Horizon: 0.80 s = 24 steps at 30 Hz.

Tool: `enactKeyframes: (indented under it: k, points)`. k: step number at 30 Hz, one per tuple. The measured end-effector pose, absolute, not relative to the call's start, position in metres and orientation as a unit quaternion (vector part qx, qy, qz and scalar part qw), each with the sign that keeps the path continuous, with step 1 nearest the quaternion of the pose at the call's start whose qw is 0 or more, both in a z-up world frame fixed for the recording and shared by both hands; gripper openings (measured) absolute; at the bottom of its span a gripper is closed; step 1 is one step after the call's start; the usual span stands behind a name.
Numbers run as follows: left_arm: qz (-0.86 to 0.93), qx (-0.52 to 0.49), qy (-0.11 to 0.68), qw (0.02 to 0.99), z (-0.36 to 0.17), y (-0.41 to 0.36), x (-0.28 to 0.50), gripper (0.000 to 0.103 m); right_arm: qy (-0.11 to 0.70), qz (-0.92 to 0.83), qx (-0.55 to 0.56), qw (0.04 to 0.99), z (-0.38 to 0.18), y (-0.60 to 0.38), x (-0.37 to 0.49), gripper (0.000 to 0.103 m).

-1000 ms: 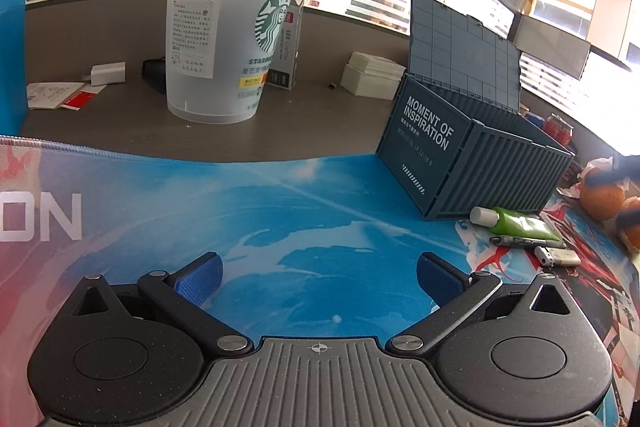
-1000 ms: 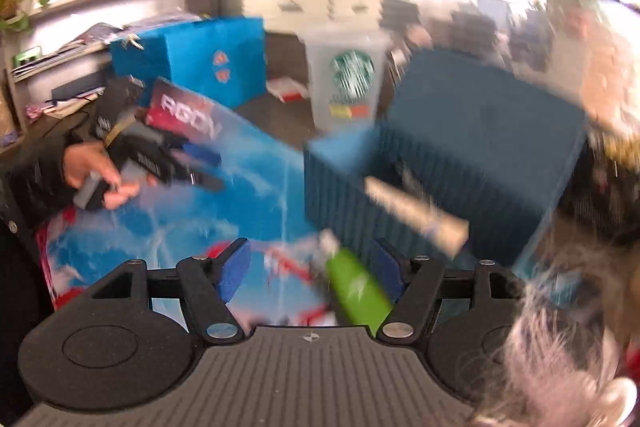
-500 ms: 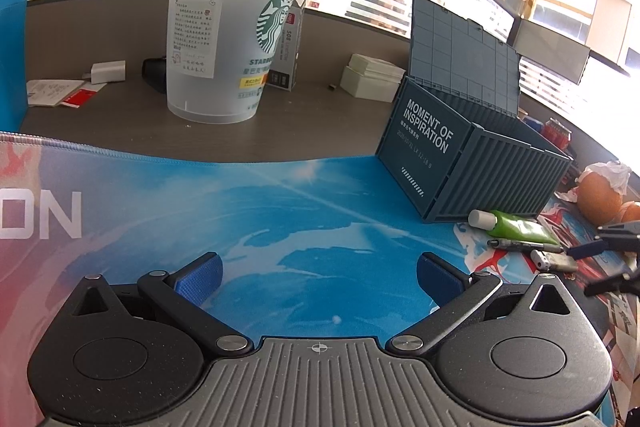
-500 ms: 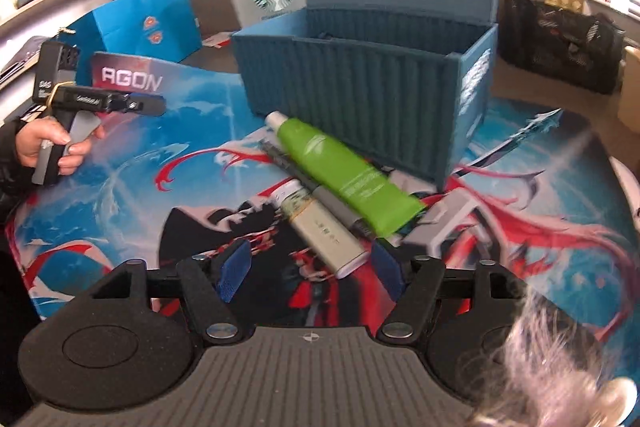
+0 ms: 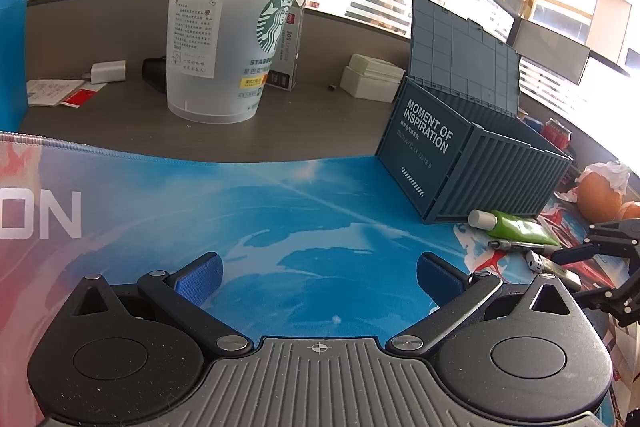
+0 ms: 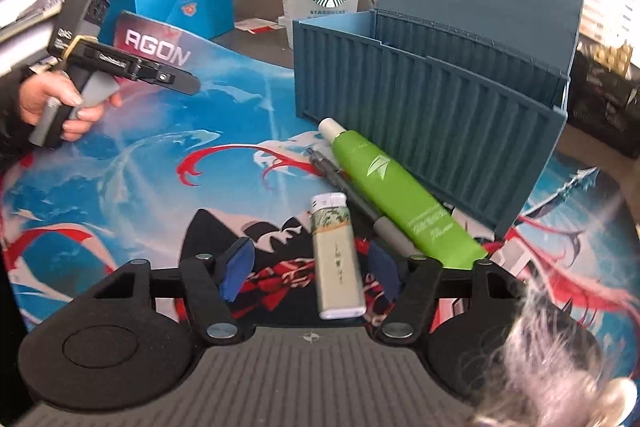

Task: Organize rigid objects
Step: 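Move the right gripper back toward the white lighter, then grasp the white lighter with the right gripper and lift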

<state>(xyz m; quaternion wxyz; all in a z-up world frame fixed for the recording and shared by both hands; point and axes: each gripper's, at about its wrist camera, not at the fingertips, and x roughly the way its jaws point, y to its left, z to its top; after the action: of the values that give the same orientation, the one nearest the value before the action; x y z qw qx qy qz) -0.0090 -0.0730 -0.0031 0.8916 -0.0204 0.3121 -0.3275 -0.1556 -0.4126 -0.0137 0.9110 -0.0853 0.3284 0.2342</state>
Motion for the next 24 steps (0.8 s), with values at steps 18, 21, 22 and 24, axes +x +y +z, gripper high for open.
enactKeyframes:
  k: [18,21,22,24]
  points:
    - [-0.323,-0.01,0.312,0.893,-0.003,-0.076,-0.01,0.103,0.353,0.193,-0.089,0.911,-0.007,-0.4,-0.148,0.021]
    - [-0.323,-0.01,0.312,0.893,-0.003,-0.076,-0.01,0.103,0.359,0.188,-0.095,0.909,-0.005,-0.396,-0.147,0.021]
    - [-0.324,-0.01,0.312,0.893,-0.003,-0.076,-0.01,0.103,0.361,0.19,-0.099,0.908,-0.004,-0.394,-0.146,0.021]
    - [-0.323,-0.01,0.312,0.893,-0.003,-0.076,-0.01,0.103,0.365,0.195,-0.098,0.905,-0.001,-0.392,-0.146,0.021]
